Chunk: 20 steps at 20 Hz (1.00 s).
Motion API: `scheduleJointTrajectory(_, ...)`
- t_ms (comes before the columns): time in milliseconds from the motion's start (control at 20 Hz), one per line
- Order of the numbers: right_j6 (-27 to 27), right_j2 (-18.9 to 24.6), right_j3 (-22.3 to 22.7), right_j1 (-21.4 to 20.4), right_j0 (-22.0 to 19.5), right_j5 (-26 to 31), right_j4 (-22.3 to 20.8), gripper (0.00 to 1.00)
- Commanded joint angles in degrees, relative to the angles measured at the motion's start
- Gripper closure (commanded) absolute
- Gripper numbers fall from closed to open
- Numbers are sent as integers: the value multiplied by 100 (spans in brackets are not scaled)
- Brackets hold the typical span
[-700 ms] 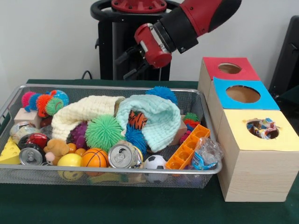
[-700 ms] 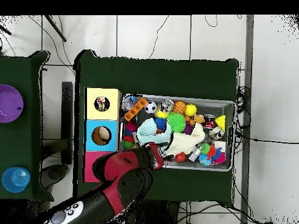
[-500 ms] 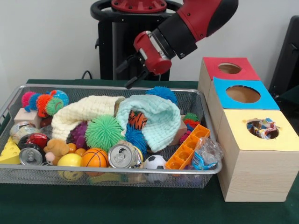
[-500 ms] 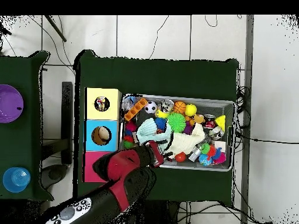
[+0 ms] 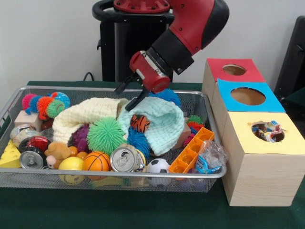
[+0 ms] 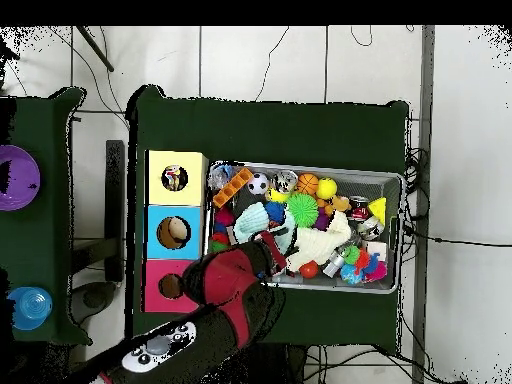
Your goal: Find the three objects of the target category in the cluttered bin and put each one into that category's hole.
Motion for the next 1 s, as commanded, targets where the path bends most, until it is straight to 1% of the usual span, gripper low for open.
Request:
scheduleJointTrajectory(50,230,1647,-78,-268,-586,-393,-521,0)
scheduleJointTrajectory(200,103,2064,0,-504,-895,-421,-822,0)
scheduleJointTrajectory(400,-132,2585,-35,-661,-1323,-338,-1268,0)
scheduleJointTrajectory(500,-158,2755,-71,-690,-1464,-314,-1455,0)
scheduleJointTrajectory(650,-169,2898,-111,-722,-1591,-231,-1661,0)
scheduleJointTrajectory(1000,-15,2913,-169,-714,-1589,-119,-1850,0)
